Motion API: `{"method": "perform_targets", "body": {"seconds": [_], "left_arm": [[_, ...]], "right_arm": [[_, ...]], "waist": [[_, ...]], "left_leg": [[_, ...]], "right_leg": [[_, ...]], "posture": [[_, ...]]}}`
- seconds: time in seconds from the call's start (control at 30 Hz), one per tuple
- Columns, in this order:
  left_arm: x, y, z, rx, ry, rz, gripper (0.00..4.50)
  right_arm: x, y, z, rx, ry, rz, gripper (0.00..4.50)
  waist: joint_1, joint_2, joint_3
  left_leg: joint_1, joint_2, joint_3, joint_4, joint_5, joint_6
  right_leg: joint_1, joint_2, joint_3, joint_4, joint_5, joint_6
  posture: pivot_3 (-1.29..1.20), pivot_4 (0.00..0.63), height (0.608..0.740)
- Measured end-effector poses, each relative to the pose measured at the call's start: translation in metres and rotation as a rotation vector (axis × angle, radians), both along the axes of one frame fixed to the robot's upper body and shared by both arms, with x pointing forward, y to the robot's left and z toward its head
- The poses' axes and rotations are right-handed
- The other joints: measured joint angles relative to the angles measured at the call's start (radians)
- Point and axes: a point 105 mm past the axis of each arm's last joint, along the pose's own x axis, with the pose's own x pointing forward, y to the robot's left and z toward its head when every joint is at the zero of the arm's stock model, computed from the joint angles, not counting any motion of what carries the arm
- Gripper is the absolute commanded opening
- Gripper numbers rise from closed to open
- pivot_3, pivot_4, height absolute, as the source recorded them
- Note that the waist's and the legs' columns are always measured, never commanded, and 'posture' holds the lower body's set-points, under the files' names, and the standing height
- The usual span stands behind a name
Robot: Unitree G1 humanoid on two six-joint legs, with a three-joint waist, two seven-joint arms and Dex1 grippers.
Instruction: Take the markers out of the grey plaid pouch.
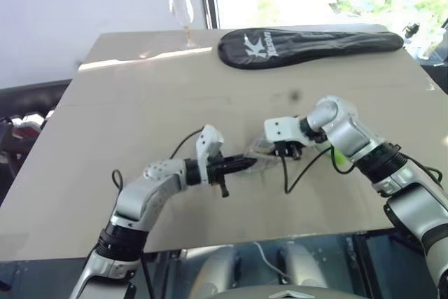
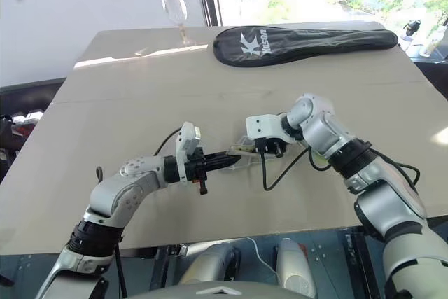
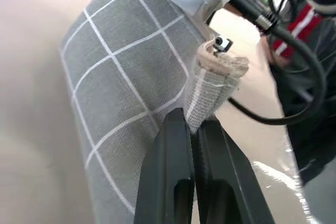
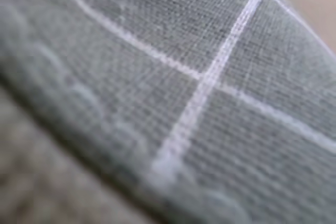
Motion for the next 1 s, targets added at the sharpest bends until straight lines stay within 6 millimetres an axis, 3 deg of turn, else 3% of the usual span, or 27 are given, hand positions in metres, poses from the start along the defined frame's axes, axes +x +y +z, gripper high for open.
{"method": "perform_targets", "body": {"seconds": [0.4, 0.63, 1.0], "left_arm": [[0.031, 0.016, 0.015, 0.165, -0.359, 0.119, 0.0], [0.035, 0.018, 0.018, 0.163, -0.398, 0.126, 0.0], [0.035, 0.019, 0.019, 0.172, -0.442, 0.14, 0.0]], "right_arm": [[0.007, 0.002, 0.027, 0.258, -0.038, -0.211, 0.37], [-0.003, -0.006, 0.028, 0.248, -0.037, -0.212, 0.37], [-0.007, -0.001, 0.043, 0.341, -0.025, -0.272, 0.37]], "waist": [[0.013, 0.001, 0.001], [0.012, 0.001, 0.001], [0.011, 0.001, 0.002]], "left_leg": [[-0.01, -0.001, 0.0, -0.003, 0.001, -0.002], [-0.016, -0.001, -0.001, -0.003, 0.001, -0.002], [-0.017, -0.001, -0.001, -0.003, 0.001, -0.002]], "right_leg": [[-0.01, -0.001, 0.0, -0.003, 0.0, 0.0], [-0.014, -0.001, -0.001, -0.004, 0.0, 0.0], [-0.015, -0.001, -0.001, -0.004, 0.0, 0.0]], "posture": [[0.0, 0.15, 0.74], [0.0, 0.15, 0.74], [0.0, 0.15, 0.74]]}}
